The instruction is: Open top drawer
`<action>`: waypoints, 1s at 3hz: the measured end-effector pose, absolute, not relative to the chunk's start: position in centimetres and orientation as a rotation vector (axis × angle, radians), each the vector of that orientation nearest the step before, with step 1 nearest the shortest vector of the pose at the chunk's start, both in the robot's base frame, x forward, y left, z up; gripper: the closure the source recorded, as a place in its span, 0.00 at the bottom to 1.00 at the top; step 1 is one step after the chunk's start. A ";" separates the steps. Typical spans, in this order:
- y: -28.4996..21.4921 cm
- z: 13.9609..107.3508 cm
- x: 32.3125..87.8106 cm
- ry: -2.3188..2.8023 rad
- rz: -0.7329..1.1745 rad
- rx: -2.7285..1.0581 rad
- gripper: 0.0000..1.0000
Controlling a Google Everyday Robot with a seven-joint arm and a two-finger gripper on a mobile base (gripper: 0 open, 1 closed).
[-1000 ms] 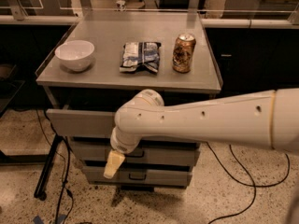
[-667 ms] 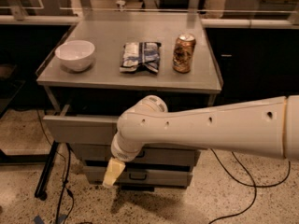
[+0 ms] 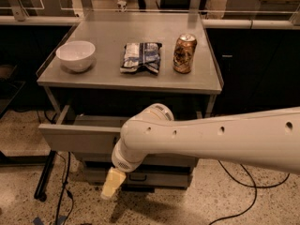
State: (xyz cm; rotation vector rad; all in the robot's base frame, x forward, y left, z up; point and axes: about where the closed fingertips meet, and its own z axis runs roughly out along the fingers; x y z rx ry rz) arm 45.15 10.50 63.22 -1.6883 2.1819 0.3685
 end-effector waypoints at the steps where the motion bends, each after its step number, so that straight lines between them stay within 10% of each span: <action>1: 10.2 63.5 44.4 2.163 0.390 -1.712 0.00; 3: 8.3 63.4 39.3 2.210 0.439 -1.751 0.00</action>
Offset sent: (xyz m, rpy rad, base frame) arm -0.0952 -0.0399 -0.0059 -0.0229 0.1366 0.0547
